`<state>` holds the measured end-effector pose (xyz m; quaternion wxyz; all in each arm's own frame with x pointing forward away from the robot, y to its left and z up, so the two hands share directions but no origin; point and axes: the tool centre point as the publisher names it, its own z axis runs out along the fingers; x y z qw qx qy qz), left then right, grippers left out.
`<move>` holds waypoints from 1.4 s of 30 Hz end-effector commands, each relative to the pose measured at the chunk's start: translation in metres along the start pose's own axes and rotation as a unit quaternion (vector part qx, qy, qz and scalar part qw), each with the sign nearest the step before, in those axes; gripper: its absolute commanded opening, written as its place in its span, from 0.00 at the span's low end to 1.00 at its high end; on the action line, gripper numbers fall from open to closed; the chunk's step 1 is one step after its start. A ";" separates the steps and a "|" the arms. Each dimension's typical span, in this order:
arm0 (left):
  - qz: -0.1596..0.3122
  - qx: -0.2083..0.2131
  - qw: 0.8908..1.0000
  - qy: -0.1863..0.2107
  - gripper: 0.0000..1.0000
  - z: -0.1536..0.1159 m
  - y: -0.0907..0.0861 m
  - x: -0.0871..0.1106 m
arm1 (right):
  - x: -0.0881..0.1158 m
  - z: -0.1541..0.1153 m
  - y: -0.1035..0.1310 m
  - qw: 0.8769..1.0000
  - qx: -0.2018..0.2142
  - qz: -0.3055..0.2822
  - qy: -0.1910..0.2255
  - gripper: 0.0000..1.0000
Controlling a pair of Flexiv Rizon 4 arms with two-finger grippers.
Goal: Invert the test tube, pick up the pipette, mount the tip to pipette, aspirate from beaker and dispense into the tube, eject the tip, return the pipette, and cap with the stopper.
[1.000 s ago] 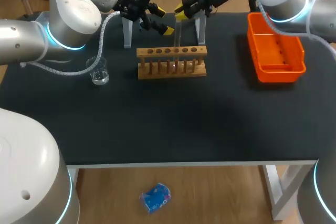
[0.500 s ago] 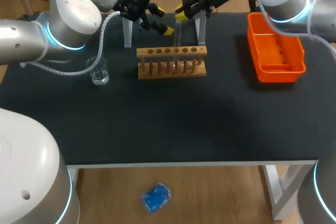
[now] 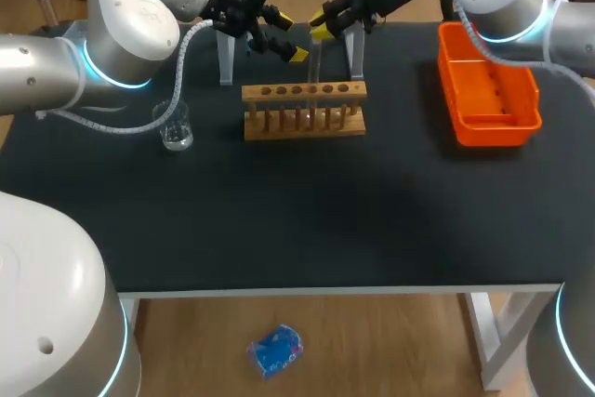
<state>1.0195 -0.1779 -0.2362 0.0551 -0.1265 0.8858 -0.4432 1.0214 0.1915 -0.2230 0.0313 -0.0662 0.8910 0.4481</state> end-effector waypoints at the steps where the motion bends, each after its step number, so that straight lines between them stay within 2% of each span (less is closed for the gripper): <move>1: 0.000 -0.002 1.000 0.001 1.00 0.000 -0.001 -0.001 | -0.001 -0.001 0.000 1.000 0.002 0.000 0.003 0.00; 42: 0.000 -0.002 1.000 0.001 1.00 0.000 -0.001 -0.001 | 0.012 0.013 -0.021 0.999 0.019 0.024 0.023 0.00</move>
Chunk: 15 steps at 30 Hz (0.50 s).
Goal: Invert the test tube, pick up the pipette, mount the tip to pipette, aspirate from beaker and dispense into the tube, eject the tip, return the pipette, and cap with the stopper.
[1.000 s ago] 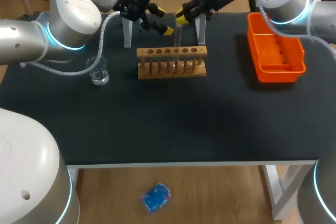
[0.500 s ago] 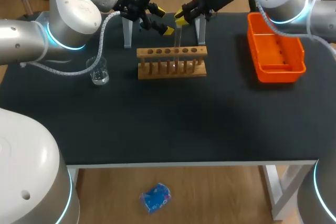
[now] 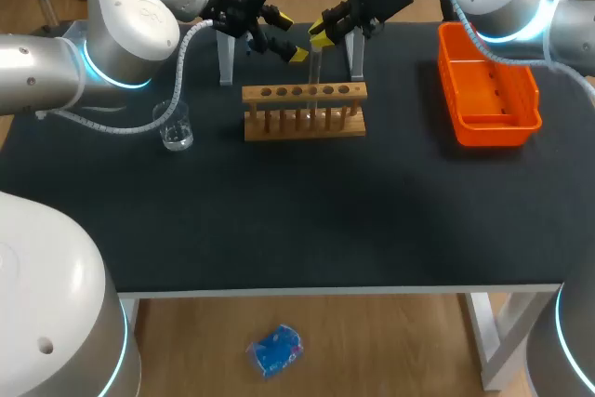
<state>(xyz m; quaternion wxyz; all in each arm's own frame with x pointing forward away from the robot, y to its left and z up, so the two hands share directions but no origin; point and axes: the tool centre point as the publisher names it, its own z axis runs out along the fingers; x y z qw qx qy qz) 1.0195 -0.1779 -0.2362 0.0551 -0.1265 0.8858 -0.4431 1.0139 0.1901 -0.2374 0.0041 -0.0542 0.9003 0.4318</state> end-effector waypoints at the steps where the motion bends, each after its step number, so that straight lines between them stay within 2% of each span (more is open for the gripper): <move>1: 0.000 -0.002 1.000 0.001 1.00 0.000 -0.001 -0.001 | 0.002 0.007 -0.011 1.000 0.001 0.002 0.003 0.00; 15: 0.000 -0.002 1.000 0.001 1.00 0.000 -0.001 -0.001 | 0.006 0.012 -0.019 1.000 0.001 0.011 0.005 0.00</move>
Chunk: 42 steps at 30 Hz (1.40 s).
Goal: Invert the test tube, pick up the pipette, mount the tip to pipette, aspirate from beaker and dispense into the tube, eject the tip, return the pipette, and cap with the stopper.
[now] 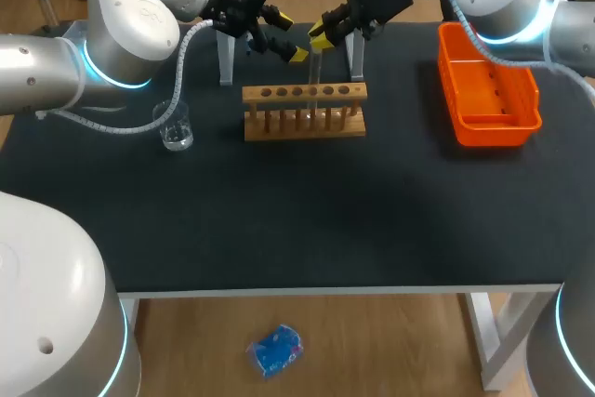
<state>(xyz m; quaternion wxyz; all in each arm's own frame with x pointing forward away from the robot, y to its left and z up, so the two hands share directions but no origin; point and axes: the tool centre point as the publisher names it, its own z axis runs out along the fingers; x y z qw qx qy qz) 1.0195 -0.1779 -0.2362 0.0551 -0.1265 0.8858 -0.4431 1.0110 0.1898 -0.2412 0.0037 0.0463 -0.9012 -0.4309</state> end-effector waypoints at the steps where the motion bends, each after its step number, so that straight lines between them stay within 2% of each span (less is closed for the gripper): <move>1: 0.000 -0.002 1.000 0.001 1.00 0.000 -0.001 -0.001 | 0.002 0.010 -0.017 1.000 0.001 0.002 0.002 0.00; 8: 0.000 -0.002 1.000 0.001 1.00 0.000 -0.001 -0.001 | 0.001 0.005 -0.015 1.000 -0.003 0.003 -0.004 0.00; 9: 0.000 -0.002 1.000 0.001 1.00 0.000 -0.001 -0.001 | 0.001 0.004 -0.014 1.000 -0.004 0.003 -0.005 0.11; 10: 0.000 -0.002 1.000 0.001 1.00 0.000 -0.001 -0.001 | 0.001 0.003 -0.014 1.000 -0.005 0.002 -0.006 0.35; 11: 0.000 -0.002 1.000 0.001 1.00 0.000 -0.001 -0.001 | 0.001 0.002 -0.013 1.000 -0.005 0.002 -0.006 0.61; 12: 0.000 -0.002 1.000 0.001 1.00 0.000 -0.001 -0.001 | 0.001 0.002 -0.013 1.000 -0.006 0.002 -0.007 1.00; 24: 0.000 -0.002 1.000 0.001 1.00 0.000 -0.001 -0.001 | 0.010 0.000 -0.013 1.000 -0.026 0.009 -0.005 1.00; 27: 0.000 -0.002 1.000 0.001 1.00 0.000 -0.001 -0.001 | 0.012 -0.008 -0.008 0.999 -0.042 0.007 -0.010 1.00; 32: 0.000 -0.002 1.000 0.001 1.00 0.000 -0.001 -0.001 | 0.012 -0.025 0.006 0.995 -0.097 0.003 -0.013 1.00; 37: 0.000 -0.002 1.000 0.001 1.00 0.000 -0.001 -0.001 | 0.012 -0.030 0.019 0.990 -0.141 -0.008 -0.003 1.00; 38: 0.000 -0.002 1.000 0.001 1.00 0.000 -0.001 -0.001 | 0.012 -0.030 0.020 0.989 -0.148 -0.009 0.000 0.94; 39: 0.000 -0.002 1.000 0.001 1.00 0.000 -0.001 -0.001 | 0.012 -0.030 0.022 0.988 -0.156 -0.009 0.002 0.44; 40: 0.000 -0.002 1.000 0.001 1.00 0.000 -0.001 -0.001 | 0.012 -0.030 0.023 0.987 -0.163 -0.009 0.006 0.18; 41: 0.000 -0.002 1.000 0.001 1.00 0.000 -0.001 -0.001 | 0.012 -0.029 0.024 0.985 -0.174 -0.008 0.011 0.00; 42: 0.000 -0.002 1.000 0.001 1.00 0.000 -0.001 -0.001 | 0.011 -0.029 0.024 0.983 -0.182 -0.007 0.014 0.00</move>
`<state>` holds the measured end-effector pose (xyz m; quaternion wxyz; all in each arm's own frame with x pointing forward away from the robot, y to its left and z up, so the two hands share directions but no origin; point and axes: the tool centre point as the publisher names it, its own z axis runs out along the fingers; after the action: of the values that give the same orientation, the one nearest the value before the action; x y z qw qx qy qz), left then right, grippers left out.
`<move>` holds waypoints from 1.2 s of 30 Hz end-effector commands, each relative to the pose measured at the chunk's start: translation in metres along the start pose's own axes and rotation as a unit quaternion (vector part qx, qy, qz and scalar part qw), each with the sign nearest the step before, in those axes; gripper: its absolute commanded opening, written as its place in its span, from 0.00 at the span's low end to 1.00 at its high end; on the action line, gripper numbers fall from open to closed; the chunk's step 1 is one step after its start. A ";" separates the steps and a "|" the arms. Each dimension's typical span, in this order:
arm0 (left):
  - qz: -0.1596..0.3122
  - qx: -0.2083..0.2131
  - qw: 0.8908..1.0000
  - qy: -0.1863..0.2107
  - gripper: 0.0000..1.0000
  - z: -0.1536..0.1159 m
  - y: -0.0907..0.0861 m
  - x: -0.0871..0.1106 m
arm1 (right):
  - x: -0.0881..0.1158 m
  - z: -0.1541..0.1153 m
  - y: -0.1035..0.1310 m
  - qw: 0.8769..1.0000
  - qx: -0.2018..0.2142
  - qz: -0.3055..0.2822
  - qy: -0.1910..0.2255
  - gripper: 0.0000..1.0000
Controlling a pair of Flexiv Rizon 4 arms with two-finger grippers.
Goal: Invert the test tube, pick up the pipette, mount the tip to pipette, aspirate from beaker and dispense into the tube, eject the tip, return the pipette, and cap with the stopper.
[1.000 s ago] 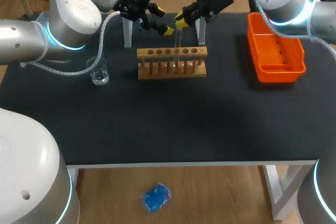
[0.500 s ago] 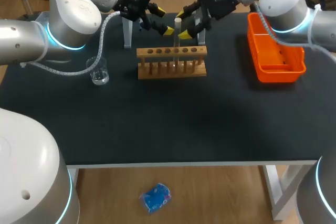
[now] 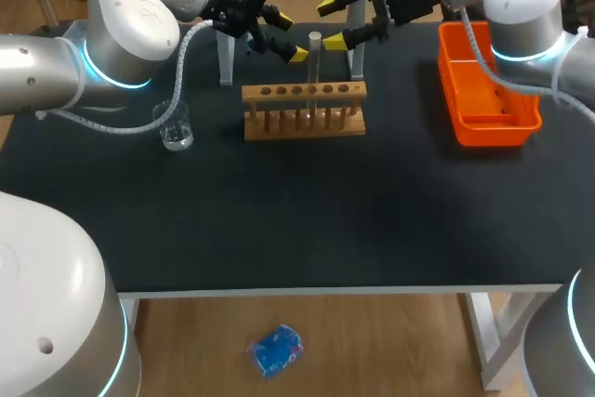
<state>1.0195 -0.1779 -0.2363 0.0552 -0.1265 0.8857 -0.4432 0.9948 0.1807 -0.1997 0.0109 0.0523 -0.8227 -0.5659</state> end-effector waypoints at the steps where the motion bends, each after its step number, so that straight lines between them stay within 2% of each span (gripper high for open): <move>1: 0.000 -0.002 1.000 0.001 1.00 0.000 -0.001 -0.001 | -0.004 0.003 -0.004 0.999 -0.038 0.004 0.013 0.00; 9: 0.000 -0.002 1.000 0.001 1.00 0.000 -0.001 -0.001 | -0.008 0.011 -0.003 0.996 -0.085 0.006 0.033 0.00; 23: 0.000 -0.002 1.000 0.001 1.00 0.000 -0.001 -0.001 | -0.018 0.024 -0.007 0.990 -0.127 0.023 0.055 0.00; 36: 0.000 -0.002 1.000 0.001 1.00 0.000 -0.001 -0.001 | -0.018 0.027 -0.014 0.988 -0.138 0.032 0.058 0.00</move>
<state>1.0195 -0.1779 -0.2363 0.0552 -0.1265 0.8857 -0.4432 1.0081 0.2027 -0.2178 0.0808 0.0540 -0.7384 -0.6673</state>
